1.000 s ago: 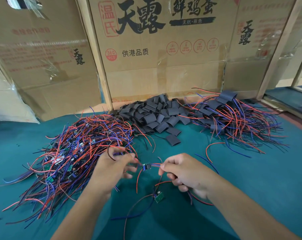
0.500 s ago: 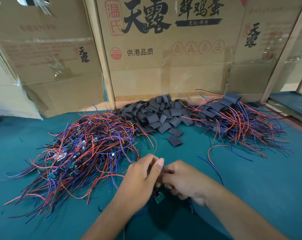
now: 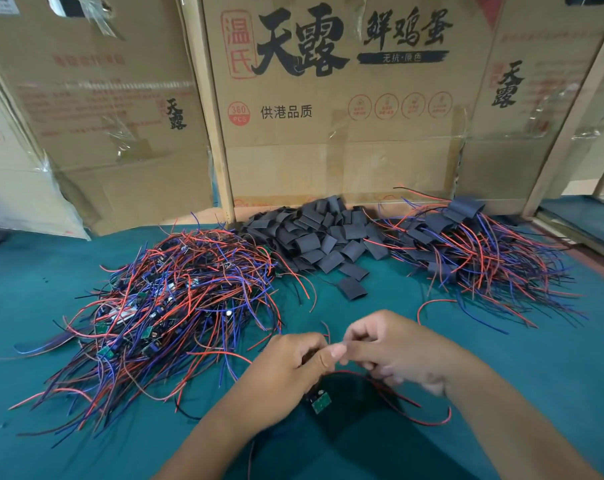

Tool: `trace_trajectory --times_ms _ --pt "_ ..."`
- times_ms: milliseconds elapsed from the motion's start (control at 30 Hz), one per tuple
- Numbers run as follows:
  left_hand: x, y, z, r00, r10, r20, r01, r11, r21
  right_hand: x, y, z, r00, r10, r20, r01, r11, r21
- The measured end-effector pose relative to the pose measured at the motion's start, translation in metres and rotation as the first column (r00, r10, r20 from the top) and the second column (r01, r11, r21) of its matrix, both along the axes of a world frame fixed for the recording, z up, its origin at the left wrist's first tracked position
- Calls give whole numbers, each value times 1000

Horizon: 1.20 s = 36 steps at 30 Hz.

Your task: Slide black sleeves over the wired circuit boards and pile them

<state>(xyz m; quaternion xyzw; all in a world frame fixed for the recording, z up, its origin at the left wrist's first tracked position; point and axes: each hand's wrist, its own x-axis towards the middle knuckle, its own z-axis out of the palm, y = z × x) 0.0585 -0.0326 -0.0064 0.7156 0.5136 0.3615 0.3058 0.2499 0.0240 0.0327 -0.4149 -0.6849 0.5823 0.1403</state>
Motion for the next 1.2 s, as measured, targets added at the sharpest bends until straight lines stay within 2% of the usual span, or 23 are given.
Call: trace_trajectory --times_ms 100,233,400,533,567,633,700,767,967,1067,1133,1200 --pt "-8 -1 3 995 -73 68 78 994 -80 13 7 3 999 41 1 -41 999 23" --pt "-15 0 8 990 -81 116 91 992 -85 21 16 6 998 64 18 -65 996 57" --pt "-20 3 11 975 -20 220 37 997 -74 15 44 34 966 173 191 -204 966 157" --pt "-23 7 12 945 114 305 -103 993 -52 6 90 65 920 245 307 -294 948 125" --pt "-23 8 12 934 157 321 -149 988 -48 0 105 68 936 201 290 -251 957 148" --pt "-22 10 11 913 226 339 -223 974 -49 -15 138 63 982 -21 185 -25 971 239" --pt "-21 12 9 896 276 348 -274 960 -54 -35 172 51 945 -276 176 185 894 408" --pt "-20 14 8 894 297 336 -300 953 -44 -54 196 38 870 -398 289 202 825 528" --pt "-23 14 5 876 309 372 -315 948 -45 -87 224 10 723 -495 482 125 780 613" --pt "-25 15 4 869 316 381 -323 945 -49 -97 226 6 755 -501 423 235 809 539" --pt "-24 14 4 870 315 380 -320 946 -51 -94 226 9 819 -501 278 384 840 384" --pt "-24 14 4 872 316 375 -319 946 -57 -85 218 17 841 -527 122 484 833 268"
